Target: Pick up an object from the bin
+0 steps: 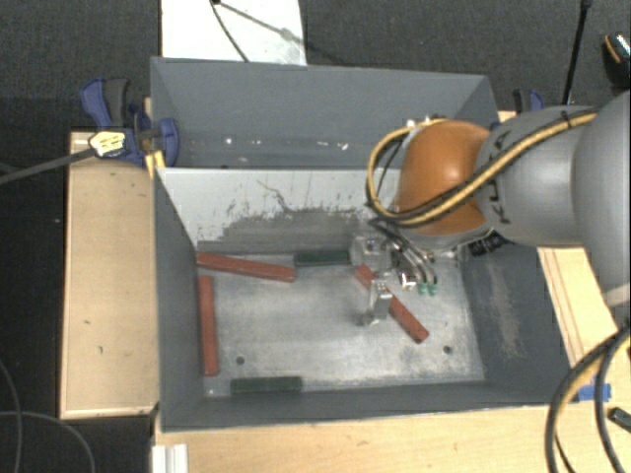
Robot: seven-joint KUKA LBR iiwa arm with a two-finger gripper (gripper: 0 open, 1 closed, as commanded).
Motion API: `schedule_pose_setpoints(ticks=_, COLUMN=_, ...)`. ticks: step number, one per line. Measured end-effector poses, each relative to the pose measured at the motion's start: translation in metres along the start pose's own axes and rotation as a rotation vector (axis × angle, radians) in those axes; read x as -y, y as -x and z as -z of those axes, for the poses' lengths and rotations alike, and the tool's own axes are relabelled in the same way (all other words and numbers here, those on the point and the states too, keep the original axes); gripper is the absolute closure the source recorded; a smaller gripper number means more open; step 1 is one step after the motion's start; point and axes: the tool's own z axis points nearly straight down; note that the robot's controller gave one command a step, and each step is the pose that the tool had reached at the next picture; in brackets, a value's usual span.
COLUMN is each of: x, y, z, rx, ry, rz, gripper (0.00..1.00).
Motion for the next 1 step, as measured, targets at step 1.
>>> schedule_pose_setpoints(ticks=1, x=0.0668, y=-0.017, z=-0.0005, rx=-0.002, ry=0.0, rz=0.174, gripper=0.0)
